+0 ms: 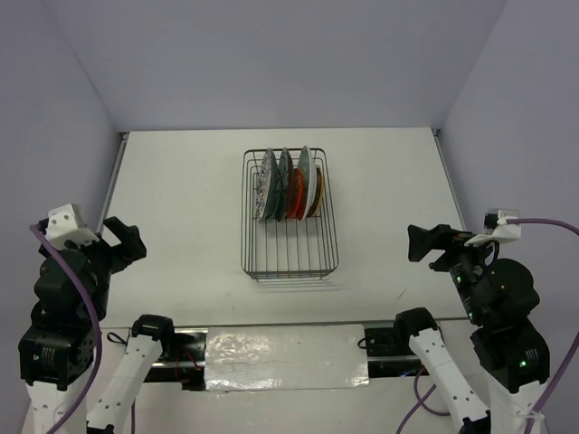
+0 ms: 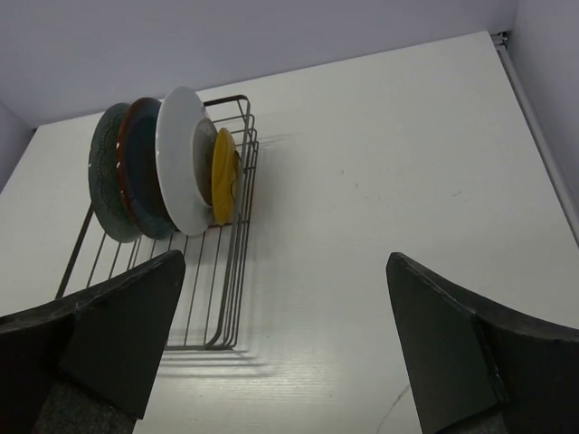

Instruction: Unload the plates from the dish rack

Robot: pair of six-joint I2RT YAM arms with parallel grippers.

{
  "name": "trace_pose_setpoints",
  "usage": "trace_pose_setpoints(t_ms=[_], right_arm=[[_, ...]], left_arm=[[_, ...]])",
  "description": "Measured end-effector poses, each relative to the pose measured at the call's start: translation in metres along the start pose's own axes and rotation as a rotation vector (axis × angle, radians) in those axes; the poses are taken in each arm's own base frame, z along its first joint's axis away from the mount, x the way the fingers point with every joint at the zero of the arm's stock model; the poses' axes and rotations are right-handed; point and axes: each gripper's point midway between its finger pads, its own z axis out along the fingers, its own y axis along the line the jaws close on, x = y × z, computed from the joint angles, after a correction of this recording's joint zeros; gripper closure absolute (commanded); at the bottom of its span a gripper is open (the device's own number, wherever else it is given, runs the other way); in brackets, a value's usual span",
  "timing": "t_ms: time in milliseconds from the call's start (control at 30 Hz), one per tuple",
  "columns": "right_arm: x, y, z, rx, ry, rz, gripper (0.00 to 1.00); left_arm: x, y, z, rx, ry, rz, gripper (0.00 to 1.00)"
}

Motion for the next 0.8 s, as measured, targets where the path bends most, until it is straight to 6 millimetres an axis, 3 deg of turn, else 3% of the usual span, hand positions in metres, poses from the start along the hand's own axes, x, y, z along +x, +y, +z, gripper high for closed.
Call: trace_pose_setpoints(t_ms=[200, 433, 567, 700, 800], right_arm=[[0.009, 0.009, 0.007, -0.053, 0.007, 0.025, 0.00], [0.003, 0.041, -0.017, -0.284, -0.146, 0.088, 0.00], [-0.004, 0.071, -0.018, -0.433, -0.125, 0.105, 0.00], [-0.014, 0.104, -0.003, -0.568, -0.038, 0.148, 0.00], [-0.035, 0.117, 0.026, -0.545, 0.055, 0.181, 0.00]], left_arm=[[0.014, 0.002, 0.005, -0.007, 0.017, -0.017, 0.00], [0.026, -0.007, 0.014, 0.023, 0.042, -0.040, 0.00], [0.035, -0.020, 0.018, 0.100, 0.033, -0.072, 0.00], [0.042, -0.022, 0.021, 0.115, 0.023, -0.082, 0.00], [0.050, -0.020, 0.030, 0.083, 0.055, -0.086, 0.00]])
